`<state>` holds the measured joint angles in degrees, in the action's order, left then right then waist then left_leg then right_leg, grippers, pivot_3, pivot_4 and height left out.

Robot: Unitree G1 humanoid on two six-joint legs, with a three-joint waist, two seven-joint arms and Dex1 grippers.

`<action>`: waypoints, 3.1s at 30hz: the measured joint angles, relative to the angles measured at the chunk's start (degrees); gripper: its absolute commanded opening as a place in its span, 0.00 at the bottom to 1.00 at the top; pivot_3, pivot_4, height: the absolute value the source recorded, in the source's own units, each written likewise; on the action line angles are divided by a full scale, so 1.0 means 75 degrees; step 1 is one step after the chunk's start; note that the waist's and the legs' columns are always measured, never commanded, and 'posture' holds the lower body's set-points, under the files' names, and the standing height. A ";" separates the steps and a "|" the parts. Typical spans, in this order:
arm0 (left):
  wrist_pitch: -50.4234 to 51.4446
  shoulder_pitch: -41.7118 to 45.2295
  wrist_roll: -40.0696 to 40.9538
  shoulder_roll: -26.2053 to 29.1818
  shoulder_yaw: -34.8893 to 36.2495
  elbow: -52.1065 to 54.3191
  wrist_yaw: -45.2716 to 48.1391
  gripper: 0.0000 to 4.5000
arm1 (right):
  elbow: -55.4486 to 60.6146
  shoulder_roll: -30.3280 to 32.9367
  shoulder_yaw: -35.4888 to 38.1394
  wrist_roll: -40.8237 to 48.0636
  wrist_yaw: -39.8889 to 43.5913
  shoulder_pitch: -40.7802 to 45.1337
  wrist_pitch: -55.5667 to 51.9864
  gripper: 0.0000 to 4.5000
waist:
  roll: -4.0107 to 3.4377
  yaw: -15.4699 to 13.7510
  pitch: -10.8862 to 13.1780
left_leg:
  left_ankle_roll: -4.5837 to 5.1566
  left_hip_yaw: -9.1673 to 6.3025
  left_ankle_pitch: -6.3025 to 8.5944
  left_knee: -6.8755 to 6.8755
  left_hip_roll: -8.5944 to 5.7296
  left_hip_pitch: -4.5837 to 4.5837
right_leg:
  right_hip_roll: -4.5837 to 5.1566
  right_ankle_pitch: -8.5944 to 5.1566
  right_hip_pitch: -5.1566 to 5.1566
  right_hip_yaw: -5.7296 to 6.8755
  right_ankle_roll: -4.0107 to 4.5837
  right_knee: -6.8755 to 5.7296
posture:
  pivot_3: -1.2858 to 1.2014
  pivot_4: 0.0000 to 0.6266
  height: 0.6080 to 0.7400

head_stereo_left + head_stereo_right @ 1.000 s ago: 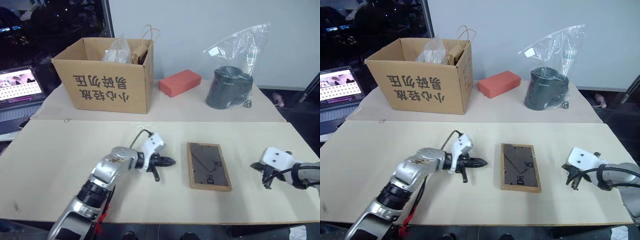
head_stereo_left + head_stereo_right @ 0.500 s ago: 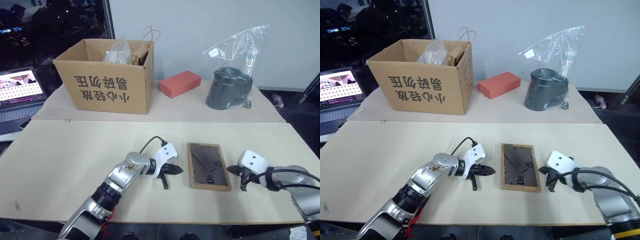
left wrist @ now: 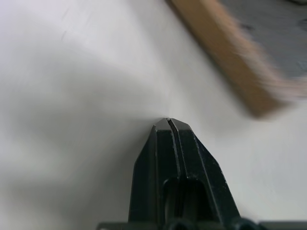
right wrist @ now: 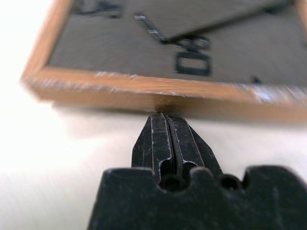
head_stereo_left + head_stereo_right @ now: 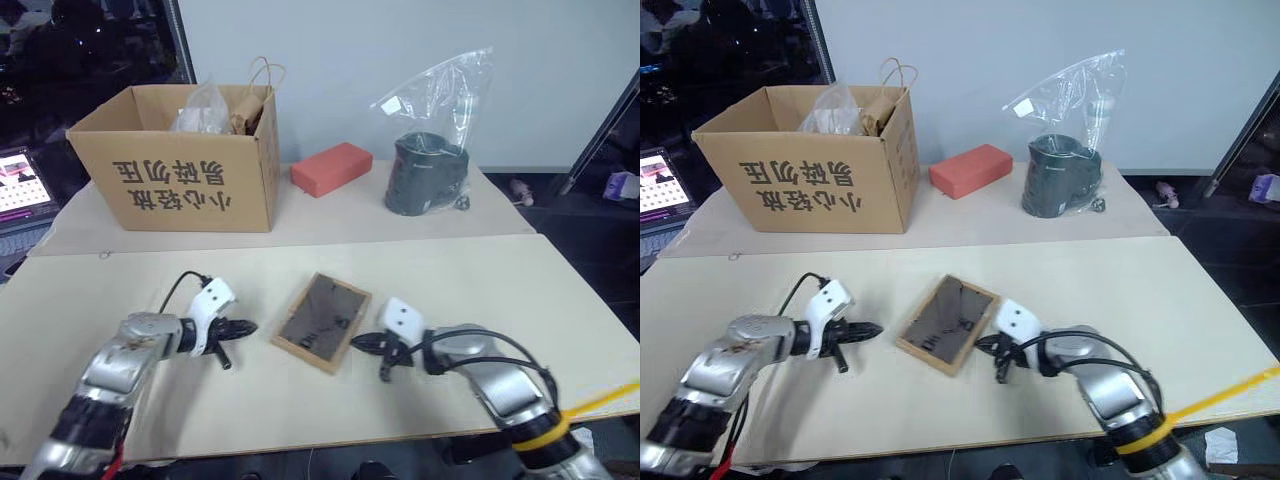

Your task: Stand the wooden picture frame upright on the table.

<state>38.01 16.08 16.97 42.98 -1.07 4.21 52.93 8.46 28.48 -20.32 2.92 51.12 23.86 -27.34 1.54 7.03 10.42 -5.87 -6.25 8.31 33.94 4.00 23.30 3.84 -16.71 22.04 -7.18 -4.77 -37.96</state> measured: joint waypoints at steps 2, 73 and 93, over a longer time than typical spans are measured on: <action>0.0150 -0.0450 0.0181 0.0192 0.0314 0.0323 -0.0023 0.00 | -0.0725 -0.0304 -0.0358 -0.0301 -0.0002 0.0589 0.0438 0.00 | 0.0012 0.0044 -0.0007 | 0.0000 0.0000 0.0000 -0.0003 0.0008 -0.0011 | -0.0010 0.0000 -0.0001 -0.0005 0.0002 -0.0003 | 0.52 0.24 1.00; -0.1225 0.1133 0.0202 -0.2105 -0.0651 -0.1659 0.0270 0.00 | -0.3504 -0.0529 0.0462 -0.1253 -0.0721 0.1914 0.1588 0.00 | 0.0044 -0.0482 -0.0020 | -0.0019 -0.0005 -0.0016 -0.0020 0.0006 0.0066 | -0.0008 0.0004 0.0017 0.0011 0.0004 0.0045 | 0.52 0.24 1.00; -0.0917 0.0972 0.0295 -0.1370 -0.0630 -0.1405 0.0204 0.00 | 0.1436 0.1375 0.0351 -0.1037 0.0192 -0.0662 -0.1372 0.00 | 0.0058 -0.0577 -0.0067 | -0.0012 -0.0004 -0.0011 -0.0006 0.0005 0.0061 | -0.0010 -0.0011 0.0011 0.0007 0.0000 0.0065 | 0.52 0.24 1.00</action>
<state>31.14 23.37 19.18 32.71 -5.80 -6.32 54.46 19.23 38.79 -17.69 -4.86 52.56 18.90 -37.64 1.98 2.70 9.92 -5.96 -6.28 8.23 33.89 4.05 23.76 3.76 -16.79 22.12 -7.13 -4.77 -37.47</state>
